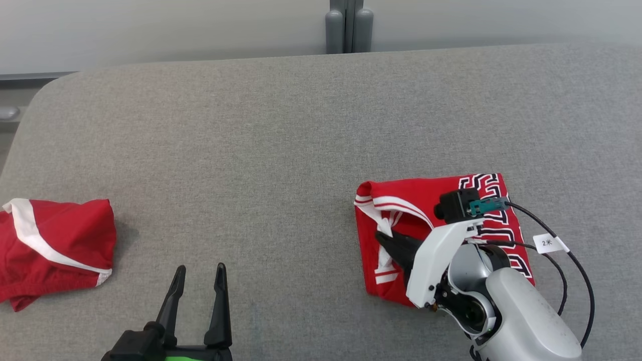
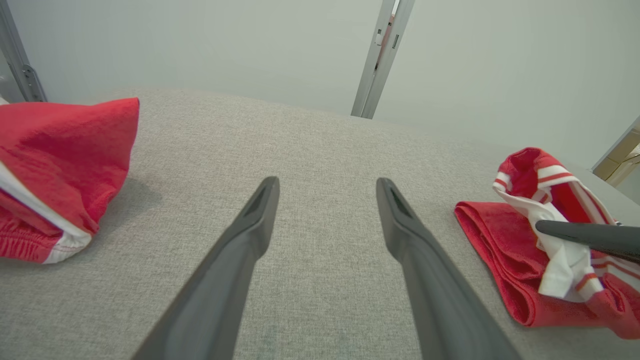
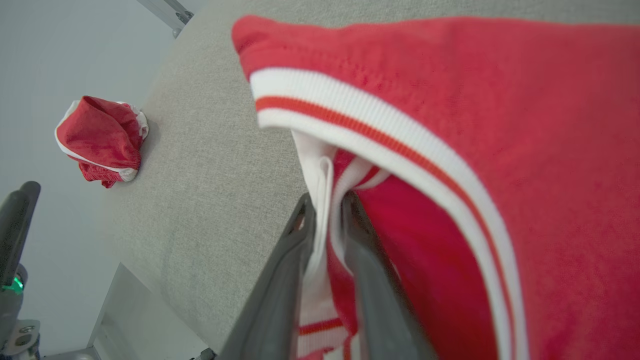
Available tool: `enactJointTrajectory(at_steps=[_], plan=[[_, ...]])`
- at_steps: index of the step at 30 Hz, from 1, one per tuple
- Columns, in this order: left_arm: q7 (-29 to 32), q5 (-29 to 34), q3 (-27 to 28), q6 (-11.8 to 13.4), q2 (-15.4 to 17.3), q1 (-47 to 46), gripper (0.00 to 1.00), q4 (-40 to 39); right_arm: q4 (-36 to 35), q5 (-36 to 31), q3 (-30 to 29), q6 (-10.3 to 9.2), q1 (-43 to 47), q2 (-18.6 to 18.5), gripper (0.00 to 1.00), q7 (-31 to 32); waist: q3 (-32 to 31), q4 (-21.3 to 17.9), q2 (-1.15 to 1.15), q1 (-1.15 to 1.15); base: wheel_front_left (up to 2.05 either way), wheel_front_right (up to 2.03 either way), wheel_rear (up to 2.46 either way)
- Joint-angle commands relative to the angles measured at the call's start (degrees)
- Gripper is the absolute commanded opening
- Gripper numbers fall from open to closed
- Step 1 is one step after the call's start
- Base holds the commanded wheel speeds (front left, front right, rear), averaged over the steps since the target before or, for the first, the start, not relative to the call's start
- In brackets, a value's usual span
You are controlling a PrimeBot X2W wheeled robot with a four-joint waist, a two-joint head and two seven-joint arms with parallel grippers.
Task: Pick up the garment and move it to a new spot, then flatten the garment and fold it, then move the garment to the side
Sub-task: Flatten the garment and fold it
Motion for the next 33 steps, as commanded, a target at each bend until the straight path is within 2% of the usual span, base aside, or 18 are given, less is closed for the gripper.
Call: enactJointTrajectory(at_steps=[1, 5, 10, 12, 16, 23, 26, 28, 33], plan=[[-0.1, -0.2, -0.1, 0.2, 0.0, 0.9, 1.0, 0.3, 0.1, 1.1, 0.3, 0.01, -0.7, 0.5, 1.0, -0.6, 0.0, 0.2, 0.0, 0.0, 0.0, 0.0, 0.0], [-0.1, 0.0, -0.1, 0.1, 0.0, 1.1, 1.0, 0.3, -2.5, 3.4, -0.5, 0.01, 0.6, 1.0, 1.0, -4.8, -0.3, 0.7, 0.0, 0.0, 0.0, 0.0, 0.0], [-0.1, -0.1, 0.7, 0.4, 0.0, 1.6, 1.0, -0.5, -9.8, 3.5, -1.6, 0.01, 3.9, 0.2, 1.0, -11.2, -0.8, 0.8, 0.0, 0.0, 0.0, 0.0, 0.0], [-0.1, -0.2, 1.1, 0.6, 0.0, 1.8, 1.0, -0.9, -13.2, 0.0, -3.1, 0.0, 6.0, -2.2, 1.0, -15.2, -1.0, 0.7, 0.0, 0.0, 0.0, 0.0, 0.0], [-0.1, -0.4, 2.2, 0.9, 0.0, 1.7, 1.0, -2.2, -17.2, -6.7, -6.4, 0.01, 10.1, -4.8, 1.0, -23.9, -1.4, 0.0, 0.0, 0.0, 0.0, 0.0, 0.0], [-0.1, 1.2, 3.6, 0.4, 0.0, 1.7, 1.0, -3.1, -14.1, -21.4, -14.5, 0.01, 16.8, -9.4, 1.0, -38.6, -3.1, -0.7, 0.0, 0.0, 0.0, 0.0, 0.0], [-0.1, 2.5, 3.8, -0.1, 0.0, 1.9, 1.0, -2.4, -12.1, -25.7, -18.4, 0.0, 19.8, -9.1, 1.0, -40.6, -4.6, -0.4, 0.0, 0.0, 0.0, 0.0, 0.0], [-0.1, 3.0, 4.2, -0.5, 0.0, 2.1, 1.0, -1.9, -13.1, -27.3, -21.0, 0.01, 21.2, -8.1, 1.0, -40.8, -5.7, -0.2, 0.0, 0.0, 0.0, 0.0, 0.0], [-0.1, 4.7, 5.2, -1.5, 0.0, 3.4, 1.0, -0.3, -14.9, -29.1, -24.2, -0.04, 26.6, -5.4, 1.0, -40.7, -8.3, 0.1, 0.0, 0.0, 0.0, 0.0, 0.0]])
